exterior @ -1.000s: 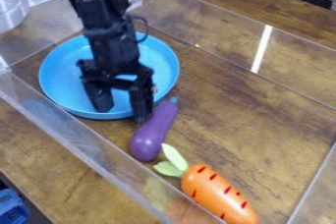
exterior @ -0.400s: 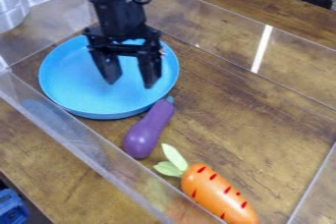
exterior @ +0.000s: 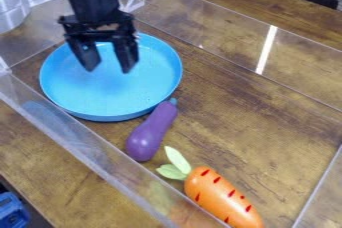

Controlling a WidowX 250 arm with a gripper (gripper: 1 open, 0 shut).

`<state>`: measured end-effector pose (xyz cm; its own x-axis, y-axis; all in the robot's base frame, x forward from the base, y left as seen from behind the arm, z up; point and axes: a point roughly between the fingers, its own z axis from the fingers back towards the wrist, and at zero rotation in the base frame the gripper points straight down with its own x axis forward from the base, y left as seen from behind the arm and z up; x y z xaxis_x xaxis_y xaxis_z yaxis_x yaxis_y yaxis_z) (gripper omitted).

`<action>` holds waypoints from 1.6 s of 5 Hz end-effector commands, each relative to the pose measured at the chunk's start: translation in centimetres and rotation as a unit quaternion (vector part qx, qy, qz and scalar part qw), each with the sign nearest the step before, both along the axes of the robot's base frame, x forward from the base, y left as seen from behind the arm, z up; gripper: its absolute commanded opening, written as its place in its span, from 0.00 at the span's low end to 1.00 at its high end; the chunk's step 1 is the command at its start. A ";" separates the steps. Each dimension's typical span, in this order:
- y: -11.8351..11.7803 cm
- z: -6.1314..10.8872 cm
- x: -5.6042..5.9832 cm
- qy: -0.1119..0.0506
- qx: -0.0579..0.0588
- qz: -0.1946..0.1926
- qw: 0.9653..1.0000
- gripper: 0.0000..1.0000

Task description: Remove the purple eggplant from the blue tray and put it on the table

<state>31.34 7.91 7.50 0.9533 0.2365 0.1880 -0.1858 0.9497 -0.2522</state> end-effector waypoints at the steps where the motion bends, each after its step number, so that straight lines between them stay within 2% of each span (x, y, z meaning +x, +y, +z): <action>1: 2.6 0.5 1.3 -0.036 0.014 0.033 0.999 1.00; 3: 0.1 1.1 2.1 -0.047 0.018 0.034 0.998 1.00; 5: -1.0 1.4 2.5 -0.055 0.018 0.027 0.998 1.00; 6: -2.6 1.0 1.4 -0.048 0.015 0.044 0.998 1.00; 8: -2.4 2.1 -0.6 -0.038 0.010 0.070 0.997 1.00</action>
<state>30.64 4.78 7.59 0.9165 0.3449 0.2028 -0.2918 0.9229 -0.2511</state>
